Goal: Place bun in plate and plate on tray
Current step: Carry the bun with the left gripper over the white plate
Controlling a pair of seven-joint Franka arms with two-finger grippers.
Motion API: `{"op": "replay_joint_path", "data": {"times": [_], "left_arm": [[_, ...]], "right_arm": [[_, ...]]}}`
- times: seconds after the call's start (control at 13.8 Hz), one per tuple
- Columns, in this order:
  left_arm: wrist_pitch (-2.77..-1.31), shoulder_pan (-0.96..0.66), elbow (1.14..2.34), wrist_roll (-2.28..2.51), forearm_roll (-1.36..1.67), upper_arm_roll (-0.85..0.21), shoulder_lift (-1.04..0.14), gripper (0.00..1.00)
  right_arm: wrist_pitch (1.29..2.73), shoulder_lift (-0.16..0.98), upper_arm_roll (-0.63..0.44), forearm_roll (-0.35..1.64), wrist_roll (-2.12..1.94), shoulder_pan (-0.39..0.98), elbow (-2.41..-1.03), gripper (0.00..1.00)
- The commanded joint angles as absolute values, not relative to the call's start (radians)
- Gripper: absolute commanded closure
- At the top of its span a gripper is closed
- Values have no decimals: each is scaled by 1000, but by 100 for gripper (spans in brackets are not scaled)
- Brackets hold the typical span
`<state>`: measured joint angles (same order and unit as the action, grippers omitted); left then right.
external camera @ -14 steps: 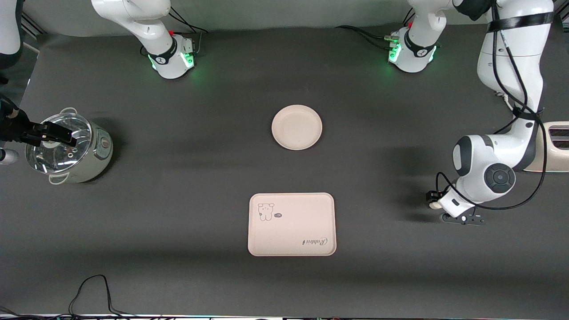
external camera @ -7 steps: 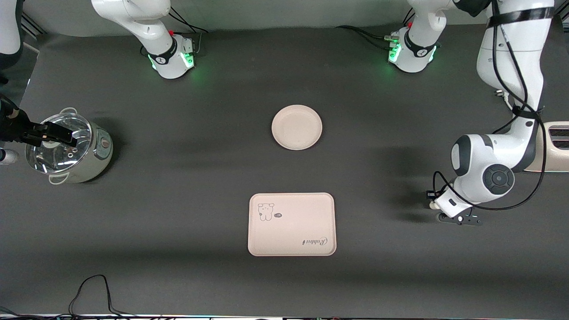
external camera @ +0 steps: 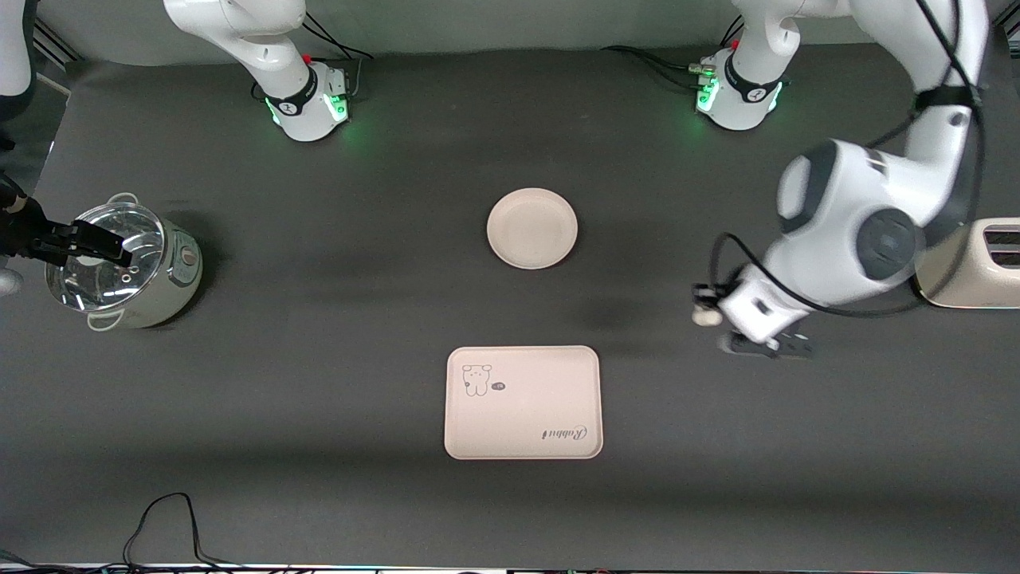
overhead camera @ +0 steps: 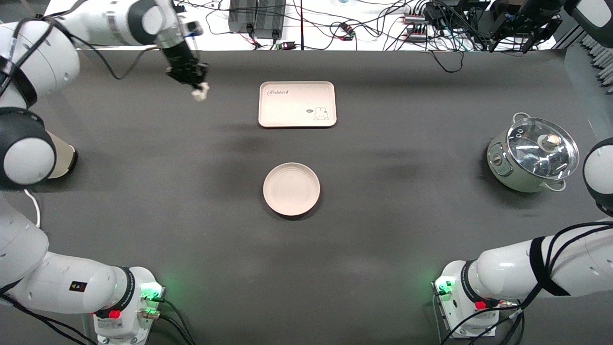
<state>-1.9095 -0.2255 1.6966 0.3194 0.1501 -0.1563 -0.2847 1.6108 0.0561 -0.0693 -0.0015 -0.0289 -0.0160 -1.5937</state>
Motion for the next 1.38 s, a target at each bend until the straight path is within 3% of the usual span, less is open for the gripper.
{"op": "replay_joint_path", "data": {"times": [0.0, 0.36, 0.65, 1.01, 1.09, 1.16, 1.23, 1.3], "left_arm": [[-1974, -423, 1721, 614, 86, -147, -290, 100], [-2147, -610, 1784, 958, 8, -144, -416, 100], [-2362, -718, 1943, 1132, -11, -143, -446, 100], [-2364, -778, 1953, 1218, -64, -143, -489, 100], [-2365, -787, 1953, 1219, -66, -143, -498, 82], [-2373, -793, 1953, 1218, -71, -141, -506, 47], [-2378, -792, 1953, 1223, -99, -141, -515, 0], [-2378, -787, 1953, 1226, -118, -141, -517, 0]], "right_arm": [[1615, 51, -63, 9, -20, -17, -1591, 0], [1617, 49, -58, 8, -26, -17, -1592, 0], [1612, 51, -60, 8, -32, -18, -1592, 0], [1609, 51, -61, 9, -31, -17, -1595, 0], [1609, 51, -61, 9, -31, -17, -1595, 0], [1609, 51, -61, 9, -31, -17, -1594, 0], [1609, 49, -61, 9, -31, -17, -1595, 0], [1609, 49, -61, 9, -31, -17, -1594, 0]]}}
